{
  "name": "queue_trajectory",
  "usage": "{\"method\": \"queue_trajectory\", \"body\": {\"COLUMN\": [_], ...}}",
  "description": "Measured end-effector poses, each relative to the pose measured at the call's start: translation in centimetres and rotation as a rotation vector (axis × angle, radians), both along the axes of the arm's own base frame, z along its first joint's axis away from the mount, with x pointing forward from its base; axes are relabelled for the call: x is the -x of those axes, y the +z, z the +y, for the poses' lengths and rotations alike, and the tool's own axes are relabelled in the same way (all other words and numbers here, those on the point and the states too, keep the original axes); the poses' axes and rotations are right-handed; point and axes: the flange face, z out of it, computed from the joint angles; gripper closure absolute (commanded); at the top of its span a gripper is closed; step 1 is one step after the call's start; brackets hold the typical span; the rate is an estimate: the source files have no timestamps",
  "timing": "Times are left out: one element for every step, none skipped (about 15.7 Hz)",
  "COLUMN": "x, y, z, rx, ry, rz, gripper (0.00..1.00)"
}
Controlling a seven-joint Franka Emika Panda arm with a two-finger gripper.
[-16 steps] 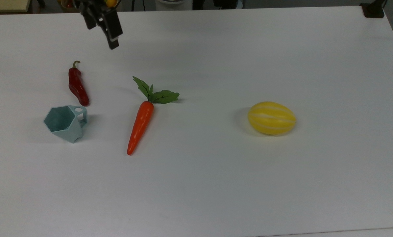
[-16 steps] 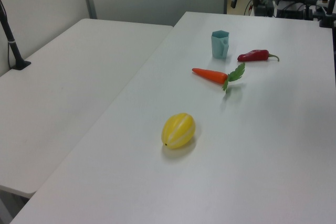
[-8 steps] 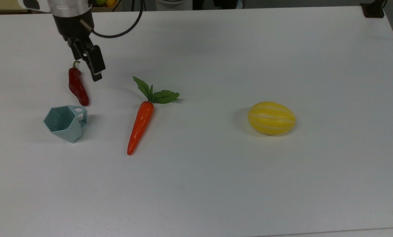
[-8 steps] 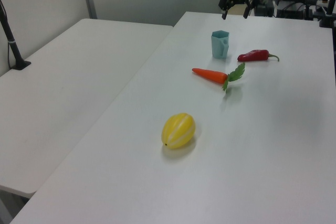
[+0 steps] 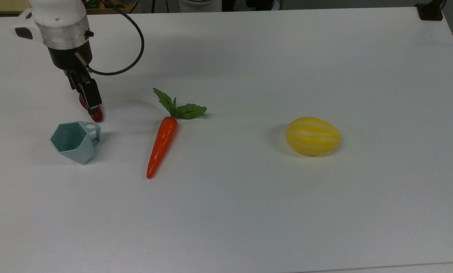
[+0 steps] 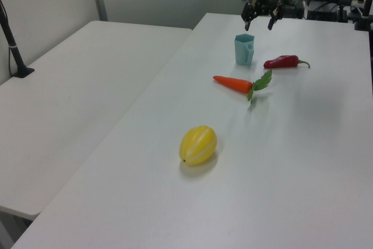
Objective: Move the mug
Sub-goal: 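Move the gripper down to the teal mug's rim, then close the gripper on the teal mug's rim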
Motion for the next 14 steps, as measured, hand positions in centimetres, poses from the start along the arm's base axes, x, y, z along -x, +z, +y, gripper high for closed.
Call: {"method": "queue_trajectory", "body": {"x": [-0.2,-0.4,-0.6,-0.9,-1.2,-1.4,-1.6,-1.8,-2.0,-2.1,-2.2,-2.3,-2.4,-2.5], "y": [-0.8,-1.6,-2.6,-3.5,-4.4,-5.3,-6.1,-7.0,-7.7,-8.3,-8.9,-9.5,-10.0,-10.3], "z": [-0.2,-0.2,-0.3,-0.3,-0.4,-0.4,-0.5,-0.5,-0.5,-0.4,-0.4,-0.3,-0.2,-0.1], "rx": [0.008,0.014,0.019,0.021,0.024,0.029,0.039,0.049,0.056,0.059,0.061,0.066,0.076,0.084], "ry": [0.002,0.005,0.008,0.009,0.011,0.014,0.020,0.027,0.032,0.035,0.038,0.044,0.054,0.061], "rz": [0.006,0.013,0.020,0.021,0.019,0.019,0.021,0.027,0.027,0.026,0.029,0.034,0.041,0.042], "gripper": [0.01,0.01,0.01,0.02,0.03,0.03,0.05,0.08,0.12,0.17,0.22,0.28,0.33,0.40]}}
